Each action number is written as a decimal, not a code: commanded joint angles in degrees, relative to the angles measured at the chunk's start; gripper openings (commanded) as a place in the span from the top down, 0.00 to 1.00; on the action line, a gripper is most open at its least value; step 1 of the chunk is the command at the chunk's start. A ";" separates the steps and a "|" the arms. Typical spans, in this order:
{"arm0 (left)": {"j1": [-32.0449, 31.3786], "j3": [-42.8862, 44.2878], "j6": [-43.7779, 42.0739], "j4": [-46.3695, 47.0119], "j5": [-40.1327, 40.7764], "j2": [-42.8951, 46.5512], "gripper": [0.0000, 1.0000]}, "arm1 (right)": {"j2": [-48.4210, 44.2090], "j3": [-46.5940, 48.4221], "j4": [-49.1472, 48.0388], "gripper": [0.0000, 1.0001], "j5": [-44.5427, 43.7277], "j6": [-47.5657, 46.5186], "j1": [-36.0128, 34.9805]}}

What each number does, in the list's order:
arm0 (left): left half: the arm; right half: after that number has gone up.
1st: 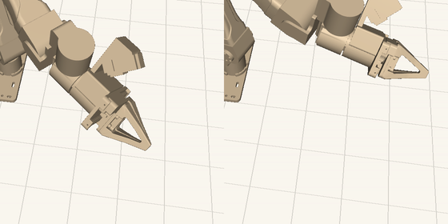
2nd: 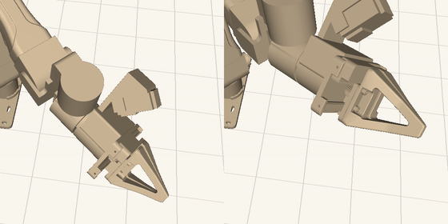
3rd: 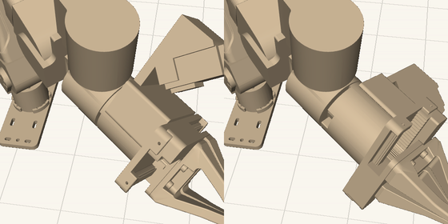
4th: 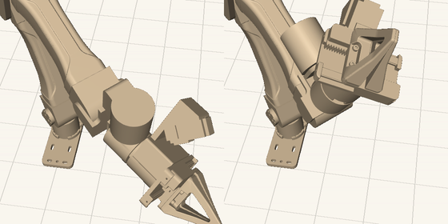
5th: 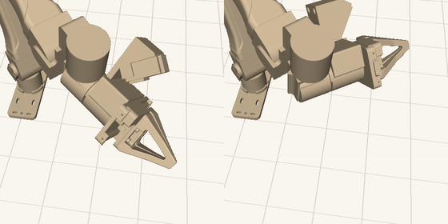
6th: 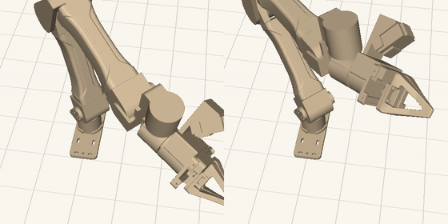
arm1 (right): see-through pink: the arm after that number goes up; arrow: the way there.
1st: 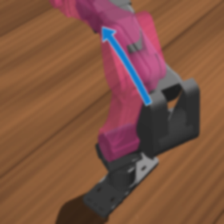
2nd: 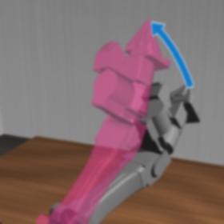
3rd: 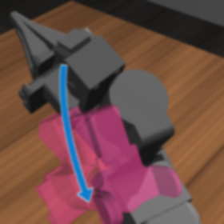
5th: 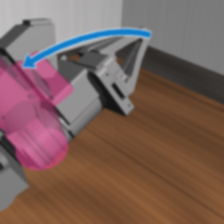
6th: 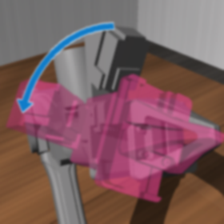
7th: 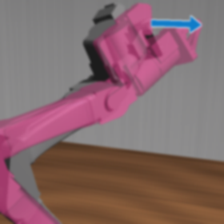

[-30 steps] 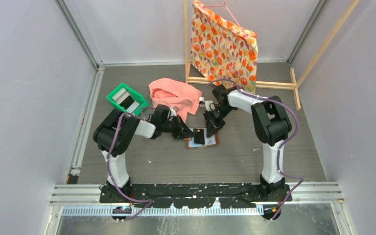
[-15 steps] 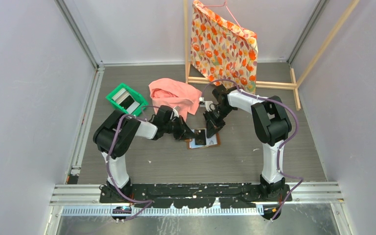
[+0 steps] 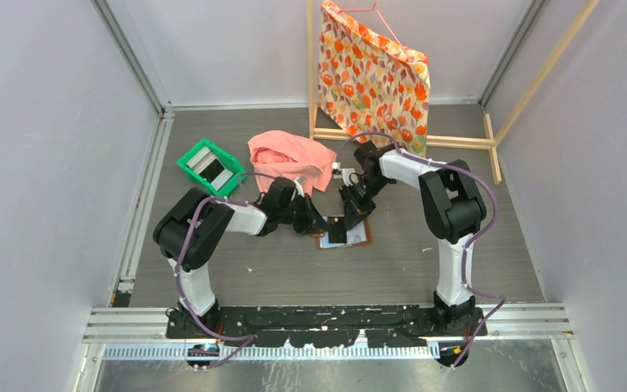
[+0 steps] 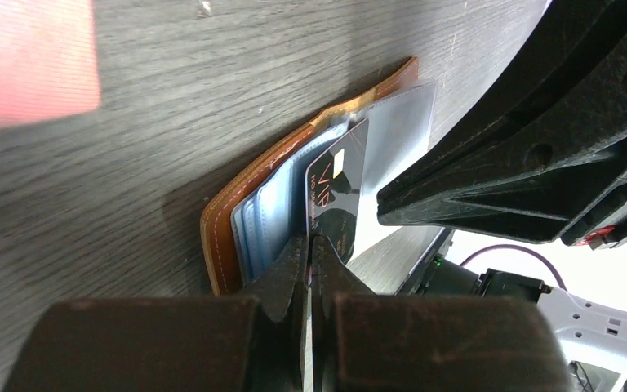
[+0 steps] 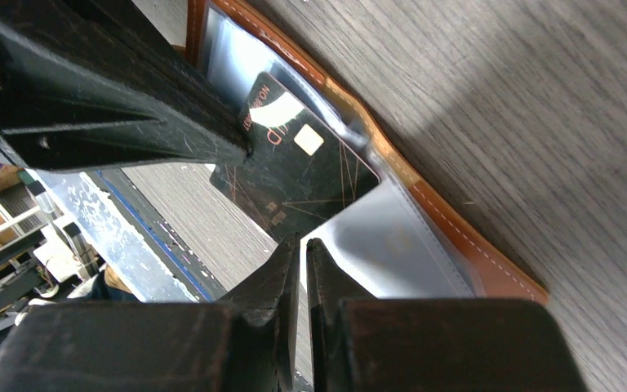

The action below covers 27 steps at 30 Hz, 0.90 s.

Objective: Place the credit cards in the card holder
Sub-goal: Insert the credit card into the card holder.

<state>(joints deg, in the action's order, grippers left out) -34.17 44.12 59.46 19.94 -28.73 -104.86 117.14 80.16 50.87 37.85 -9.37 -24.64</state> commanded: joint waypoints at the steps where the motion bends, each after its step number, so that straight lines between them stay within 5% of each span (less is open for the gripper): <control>1: -1.67 -0.43 -0.26 0.72 5.07 0.14 1.00 | -1.40 2.06 0.72 0.87 1.18 -0.74 0.12; 12: -2.42 -2.72 3.26 4.46 6.50 -0.42 1.00 | -5.40 1.95 1.99 0.83 4.58 -3.65 0.96; 21: -2.92 -2.46 3.96 4.55 7.06 -0.79 1.00 | -10.03 -3.09 -0.02 0.81 -10.92 -5.24 3.72; 27: -3.48 -2.46 4.13 4.66 7.37 -0.74 1.00 | -8.58 -4.90 0.55 0.73 -12.88 -4.48 4.65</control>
<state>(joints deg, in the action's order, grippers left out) -37.04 42.39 64.16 25.02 -23.97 -104.86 108.64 76.05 51.20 28.08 -13.43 -20.27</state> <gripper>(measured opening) 0.009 0.253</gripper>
